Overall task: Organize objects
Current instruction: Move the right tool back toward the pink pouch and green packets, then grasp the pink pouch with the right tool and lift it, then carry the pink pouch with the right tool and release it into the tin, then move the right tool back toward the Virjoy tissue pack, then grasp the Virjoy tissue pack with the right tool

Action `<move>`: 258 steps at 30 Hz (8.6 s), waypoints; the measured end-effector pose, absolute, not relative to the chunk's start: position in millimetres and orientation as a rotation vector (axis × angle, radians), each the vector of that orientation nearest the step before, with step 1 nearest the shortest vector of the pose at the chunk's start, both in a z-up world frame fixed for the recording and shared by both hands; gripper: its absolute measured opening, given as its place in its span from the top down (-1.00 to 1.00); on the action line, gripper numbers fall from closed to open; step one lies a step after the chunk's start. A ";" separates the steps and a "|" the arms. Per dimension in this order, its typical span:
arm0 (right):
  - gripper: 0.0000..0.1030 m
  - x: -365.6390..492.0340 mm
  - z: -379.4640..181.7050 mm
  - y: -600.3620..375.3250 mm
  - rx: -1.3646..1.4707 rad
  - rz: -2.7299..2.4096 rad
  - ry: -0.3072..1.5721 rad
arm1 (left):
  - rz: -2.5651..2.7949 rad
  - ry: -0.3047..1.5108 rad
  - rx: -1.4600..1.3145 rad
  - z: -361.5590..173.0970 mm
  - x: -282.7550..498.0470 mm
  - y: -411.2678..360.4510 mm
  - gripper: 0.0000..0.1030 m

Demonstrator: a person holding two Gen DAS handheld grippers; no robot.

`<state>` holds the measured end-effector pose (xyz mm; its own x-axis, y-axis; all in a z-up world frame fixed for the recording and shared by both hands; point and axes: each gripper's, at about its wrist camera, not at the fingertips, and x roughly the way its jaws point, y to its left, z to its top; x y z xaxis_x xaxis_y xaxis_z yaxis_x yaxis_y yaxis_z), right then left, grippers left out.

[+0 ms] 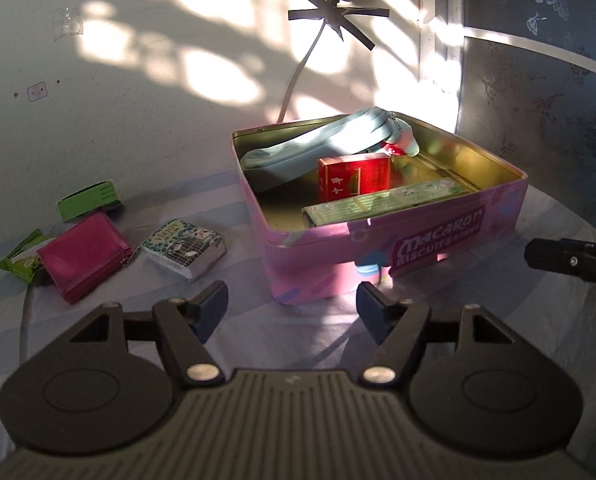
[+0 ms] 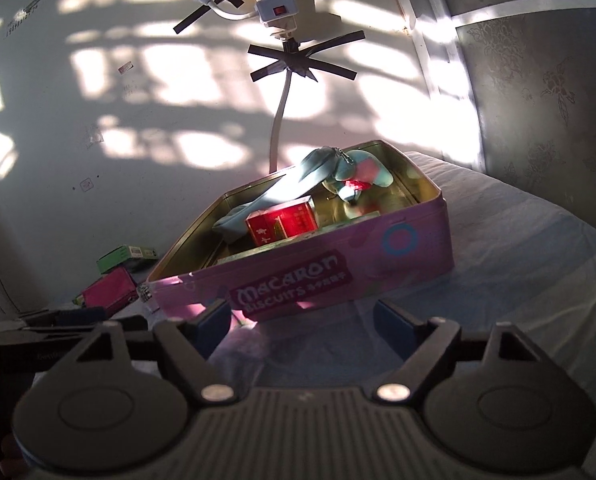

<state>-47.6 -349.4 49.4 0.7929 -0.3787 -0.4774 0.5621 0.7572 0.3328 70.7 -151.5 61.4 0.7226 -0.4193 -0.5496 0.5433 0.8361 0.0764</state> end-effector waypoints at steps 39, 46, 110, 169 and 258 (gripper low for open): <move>-0.20 255.5 46.2 -224.7 0.169 -0.073 0.603 | -0.031 0.621 -0.152 18.8 170.5 86.3 -0.48; -0.13 341.3 28.3 -277.4 0.324 -0.102 0.674 | -0.059 0.637 -0.253 18.9 181.8 99.1 -0.48; 0.62 11.1 79.9 -368.4 0.343 -0.306 0.229 | -0.883 0.540 0.091 106.4 121.1 -198.5 -0.01; 0.12 7.1 39.9 -296.5 0.353 -0.469 0.412 | -0.390 0.573 0.238 38.2 87.0 -124.0 -0.14; -0.10 118.7 5.0 -208.2 0.129 0.020 0.663 | -0.668 0.732 -0.139 12.6 116.7 -20.2 -0.10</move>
<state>118.7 -208.2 5.0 0.7880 0.0596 -0.6128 0.0228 0.9918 0.1258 116.7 -20.2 12.6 0.5482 -0.6089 -0.5734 0.5154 0.7858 -0.3418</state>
